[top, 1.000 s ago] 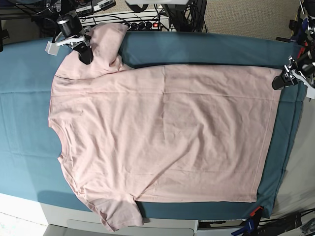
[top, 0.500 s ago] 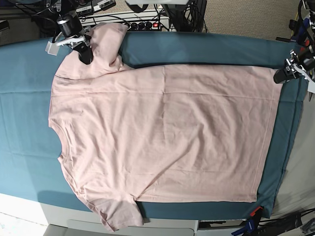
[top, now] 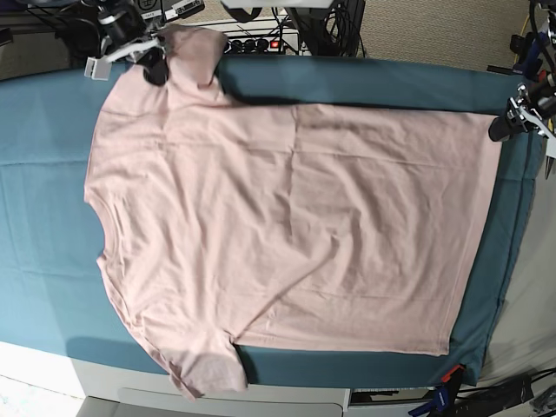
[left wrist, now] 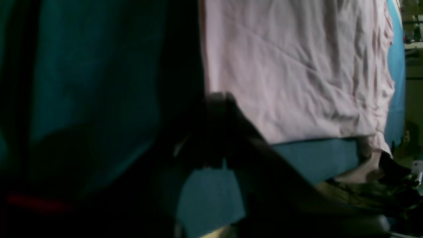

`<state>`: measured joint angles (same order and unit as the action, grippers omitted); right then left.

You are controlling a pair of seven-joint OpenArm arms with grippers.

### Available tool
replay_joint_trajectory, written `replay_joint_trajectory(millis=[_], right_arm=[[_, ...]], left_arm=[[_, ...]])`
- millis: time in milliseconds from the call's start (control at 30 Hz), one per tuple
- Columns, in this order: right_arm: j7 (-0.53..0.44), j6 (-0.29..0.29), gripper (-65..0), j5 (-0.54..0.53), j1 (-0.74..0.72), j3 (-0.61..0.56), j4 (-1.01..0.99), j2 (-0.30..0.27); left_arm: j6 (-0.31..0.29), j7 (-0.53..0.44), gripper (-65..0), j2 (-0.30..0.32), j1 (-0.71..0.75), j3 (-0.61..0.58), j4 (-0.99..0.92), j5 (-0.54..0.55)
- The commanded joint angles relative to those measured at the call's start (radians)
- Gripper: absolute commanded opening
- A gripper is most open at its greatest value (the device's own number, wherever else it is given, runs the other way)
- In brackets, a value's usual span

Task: Fold the T-shirt properly
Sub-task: 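Pull both shoulder corners away from the hem to straighten the shirt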

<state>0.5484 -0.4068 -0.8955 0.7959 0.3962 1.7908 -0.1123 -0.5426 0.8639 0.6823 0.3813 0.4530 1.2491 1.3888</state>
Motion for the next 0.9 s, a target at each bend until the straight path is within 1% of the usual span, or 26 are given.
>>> replay_joint_trajectory(millis=[0, 33, 267, 400, 533, 633, 800, 867], right_arm=[[0.002, 0.007, -65.0, 0.007, 0.026, 0.021, 0.028, -0.019], [0.002, 0.007, -65.0, 0.007, 0.037, 0.033, 0.04, -0.028], [0.002, 0.007, -65.0, 0.003, 0.103, 0.107, 0.054, -0.104], [0.002, 0.007, -65.0, 0.002, 0.128, 0.112, 0.054, -0.137], [0.007, 0.007, -65.0, -0.013, 0.138, 0.112, 0.054, -0.143], [0.013, 0.007, -65.0, -0.013, 0.14, 0.112, 0.054, -0.143], [0.019, 0.007, -65.0, -0.013, 0.143, 0.112, 0.054, -0.143], [0.026, 0.006, -65.0, -0.039, 0.155, 0.112, 0.054, -0.143]], left_arm=[[0.0, 0.064, -65.0, 0.002, 0.035, -0.005, 0.014, 0.003], [-0.009, 0.064, -65.0, 0.002, 0.045, -0.005, 0.027, 0.003], [-0.009, 0.064, -65.0, 0.001, 0.142, -0.002, 0.115, 0.003], [-0.009, 0.064, -65.0, -0.013, 0.214, 0.061, 0.169, 0.003], [-0.009, 0.064, -65.0, -0.026, 0.304, 0.158, 0.239, 0.013], [-0.009, 0.064, -65.0, -0.039, 0.357, 0.203, 0.29, 0.014], [-0.01, 0.064, -65.0, -0.08, 0.403, 0.211, 0.357, 0.014], [-0.01, 0.063, -65.0, -0.097, 0.402, 0.211, 0.364, 0.014]])
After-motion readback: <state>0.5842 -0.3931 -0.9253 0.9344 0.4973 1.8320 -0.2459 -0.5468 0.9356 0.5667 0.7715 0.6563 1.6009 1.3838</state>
